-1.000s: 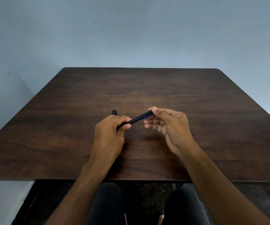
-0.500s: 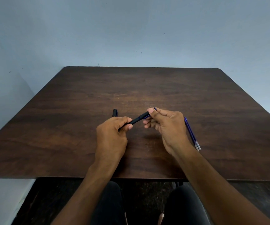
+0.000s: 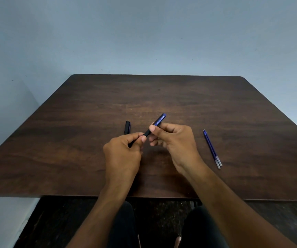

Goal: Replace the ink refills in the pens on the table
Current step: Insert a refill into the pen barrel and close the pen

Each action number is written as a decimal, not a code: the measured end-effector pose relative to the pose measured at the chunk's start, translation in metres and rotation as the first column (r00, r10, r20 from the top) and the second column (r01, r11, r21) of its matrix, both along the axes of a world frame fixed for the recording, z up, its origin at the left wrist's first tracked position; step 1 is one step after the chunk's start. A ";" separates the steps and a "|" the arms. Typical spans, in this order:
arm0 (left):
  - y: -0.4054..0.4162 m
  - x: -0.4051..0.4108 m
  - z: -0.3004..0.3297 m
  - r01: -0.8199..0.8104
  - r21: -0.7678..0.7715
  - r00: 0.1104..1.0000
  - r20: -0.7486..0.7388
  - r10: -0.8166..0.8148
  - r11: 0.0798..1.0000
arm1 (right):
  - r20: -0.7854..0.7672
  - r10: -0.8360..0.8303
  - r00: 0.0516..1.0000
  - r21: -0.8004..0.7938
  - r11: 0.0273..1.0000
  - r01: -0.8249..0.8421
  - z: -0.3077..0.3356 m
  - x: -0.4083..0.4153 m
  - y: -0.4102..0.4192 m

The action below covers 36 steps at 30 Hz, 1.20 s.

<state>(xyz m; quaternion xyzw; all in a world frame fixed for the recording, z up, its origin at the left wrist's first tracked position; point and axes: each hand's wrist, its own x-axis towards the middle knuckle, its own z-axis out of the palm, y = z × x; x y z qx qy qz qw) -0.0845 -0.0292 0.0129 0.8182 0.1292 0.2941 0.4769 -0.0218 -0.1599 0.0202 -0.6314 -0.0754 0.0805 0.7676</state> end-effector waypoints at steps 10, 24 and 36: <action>0.017 -0.004 0.007 0.043 0.043 0.999 -0.016 -0.043 0.998 | -0.096 0.013 0.995 -0.074 0.997 -0.020 0.011 0.007 0.019; 0.065 0.031 -0.002 -0.105 0.114 0.948 -0.289 0.134 0.988 | 0.010 0.012 1.000 -0.828 0.561 0.001 0.012 0.044 0.069; 0.070 0.043 -0.007 -0.074 0.041 0.939 -0.335 0.084 0.996 | 0.112 0.110 0.988 -0.813 0.582 0.027 0.000 0.046 0.077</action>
